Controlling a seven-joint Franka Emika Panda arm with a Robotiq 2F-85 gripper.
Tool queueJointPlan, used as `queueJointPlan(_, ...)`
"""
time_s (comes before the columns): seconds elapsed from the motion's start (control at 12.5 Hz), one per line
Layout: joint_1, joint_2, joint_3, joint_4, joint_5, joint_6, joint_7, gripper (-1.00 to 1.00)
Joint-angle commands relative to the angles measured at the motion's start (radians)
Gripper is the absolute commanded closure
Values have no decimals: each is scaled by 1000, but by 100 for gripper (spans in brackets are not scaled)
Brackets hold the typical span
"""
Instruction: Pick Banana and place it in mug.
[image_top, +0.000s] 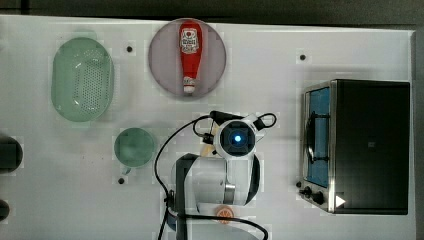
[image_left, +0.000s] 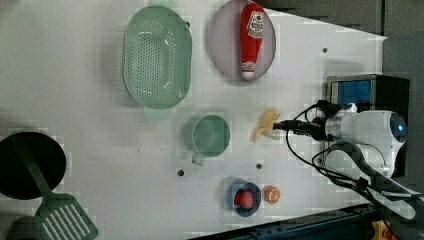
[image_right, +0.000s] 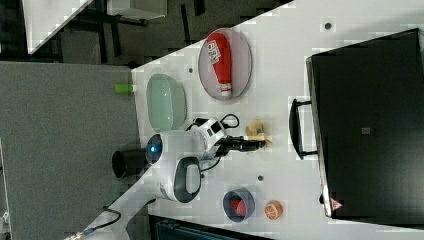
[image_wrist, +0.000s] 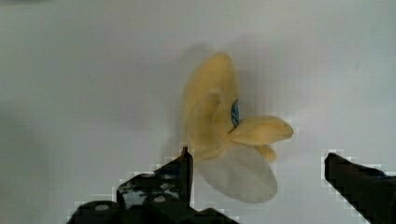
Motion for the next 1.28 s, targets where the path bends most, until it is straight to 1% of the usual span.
queueJointPlan(0.08,25,89,13,1,5,67,-66,-91)
queueJointPlan(0.32,24,99,14,4,5,81,-66,-17)
queueJointPlan(0.56,24,84,13,10,5,79,-65,48)
queueJointPlan(0.8,20,18,8,7,5,64,-65,49)
queueJointPlan(0.96,19,-85,-3,14,5,1,-65,49)
queueJointPlan(1.12,18,-216,-9,35,5,-177,-62,49)
queueJointPlan(1.28,18,-325,-13,82,5,-351,-60,49)
